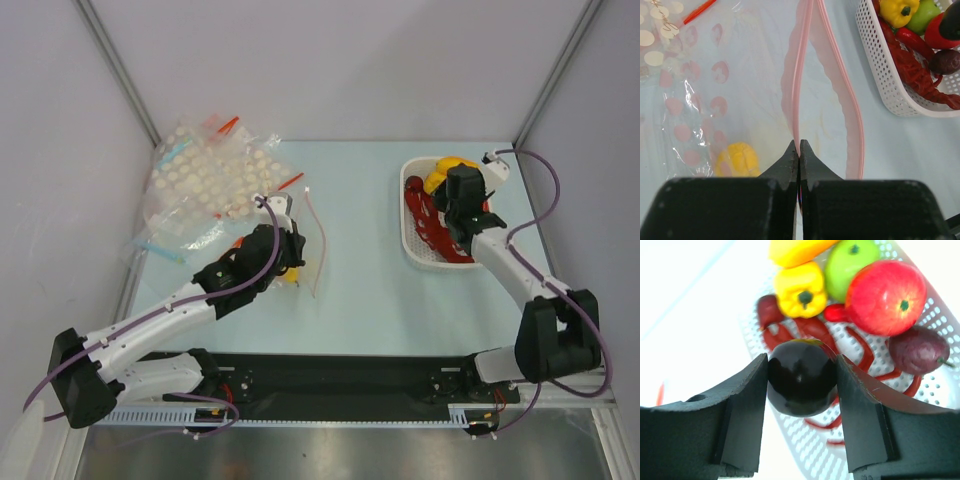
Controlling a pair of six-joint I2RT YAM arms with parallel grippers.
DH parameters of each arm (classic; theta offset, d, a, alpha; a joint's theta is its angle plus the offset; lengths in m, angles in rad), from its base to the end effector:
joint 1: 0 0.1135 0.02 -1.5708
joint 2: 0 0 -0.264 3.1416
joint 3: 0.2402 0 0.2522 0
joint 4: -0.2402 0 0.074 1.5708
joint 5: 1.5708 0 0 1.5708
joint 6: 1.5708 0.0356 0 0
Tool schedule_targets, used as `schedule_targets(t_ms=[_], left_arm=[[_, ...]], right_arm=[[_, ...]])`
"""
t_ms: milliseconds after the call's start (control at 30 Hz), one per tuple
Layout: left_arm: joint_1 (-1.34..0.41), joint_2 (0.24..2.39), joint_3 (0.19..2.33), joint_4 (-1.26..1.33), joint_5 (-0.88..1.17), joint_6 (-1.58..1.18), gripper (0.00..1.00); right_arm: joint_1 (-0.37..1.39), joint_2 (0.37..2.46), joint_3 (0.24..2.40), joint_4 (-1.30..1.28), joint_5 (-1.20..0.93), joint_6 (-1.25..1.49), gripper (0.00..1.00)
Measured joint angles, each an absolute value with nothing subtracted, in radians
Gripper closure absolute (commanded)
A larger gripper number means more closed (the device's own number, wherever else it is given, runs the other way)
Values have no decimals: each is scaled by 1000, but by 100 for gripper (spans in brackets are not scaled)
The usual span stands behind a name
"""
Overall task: Place the food in the zip-top bag and seal the zipper
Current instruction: Pick up the fake fruit from the bin.
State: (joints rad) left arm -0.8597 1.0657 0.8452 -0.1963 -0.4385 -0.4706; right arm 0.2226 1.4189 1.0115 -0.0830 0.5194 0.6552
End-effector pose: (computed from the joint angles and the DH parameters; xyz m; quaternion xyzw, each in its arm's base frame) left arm 0.1691 -0.1731 0.3065 0.0417 0.8255 -0.1852 0.5314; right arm 0.3173 0.0537 0.2831 0.3069 0.7812 0.0119 0.5435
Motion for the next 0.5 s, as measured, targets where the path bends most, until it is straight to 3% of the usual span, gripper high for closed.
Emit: schedule_targets(t_ms=[200, 500], left_arm=[[-860, 1074, 845, -196, -422, -470, 100], [-860, 1154, 859, -202, -378, -469, 100]], right_arm=[[274, 1218, 917, -73, 369, 665, 68], [574, 1054, 807, 71, 90, 614, 67]])
